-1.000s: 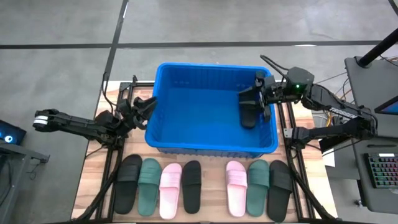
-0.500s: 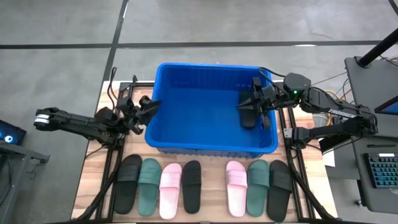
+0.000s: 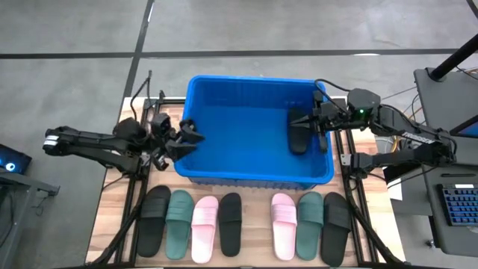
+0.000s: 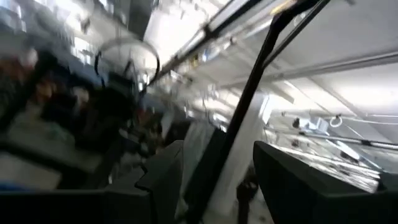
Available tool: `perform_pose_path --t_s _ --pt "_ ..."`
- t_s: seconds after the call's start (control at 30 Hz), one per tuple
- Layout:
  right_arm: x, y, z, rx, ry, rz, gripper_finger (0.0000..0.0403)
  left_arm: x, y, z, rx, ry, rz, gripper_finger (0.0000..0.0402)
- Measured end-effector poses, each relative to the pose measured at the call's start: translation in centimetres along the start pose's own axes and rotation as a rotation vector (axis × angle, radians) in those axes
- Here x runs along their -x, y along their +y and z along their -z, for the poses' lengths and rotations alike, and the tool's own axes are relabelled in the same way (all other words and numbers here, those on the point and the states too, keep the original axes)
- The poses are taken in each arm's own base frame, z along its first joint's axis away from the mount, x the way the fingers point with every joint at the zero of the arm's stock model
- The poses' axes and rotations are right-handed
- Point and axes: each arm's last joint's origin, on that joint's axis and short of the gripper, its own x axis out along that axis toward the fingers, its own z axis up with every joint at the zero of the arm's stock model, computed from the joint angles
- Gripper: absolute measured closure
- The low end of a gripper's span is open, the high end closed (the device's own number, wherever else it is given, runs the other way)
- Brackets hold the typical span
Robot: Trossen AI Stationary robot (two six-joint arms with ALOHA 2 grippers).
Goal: Pick and place slides into bin
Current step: Put the middle black slide into the blue bin
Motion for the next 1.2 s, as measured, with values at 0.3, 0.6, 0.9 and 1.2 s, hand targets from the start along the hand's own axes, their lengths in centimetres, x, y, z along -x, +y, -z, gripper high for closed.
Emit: perform_pose_path --t_s 0.3,0.6,0.9,1.2 --pt "1.6 -0.1 0.7 -0.071 0.071 0.196 0.0390 -2.4 -1.0 0.1 -0.036 0.234 -0.065 0.0221" --pt "2.6 -0.5 1.9 -0.086 0.198 0.426 0.0390 -4.9 -3.9 -0.6 -0.295 0.420 -0.243 0.0223" --pt "2.7 -0.5 2.4 -0.087 0.248 0.424 0.0390 -7.2 -5.2 1.8 -0.311 0.558 -0.321 0.0240" --pt "2.9 -0.6 2.4 0.043 0.280 0.476 0.0390 -8.6 -4.8 7.3 -0.235 0.700 -0.410 0.0240"
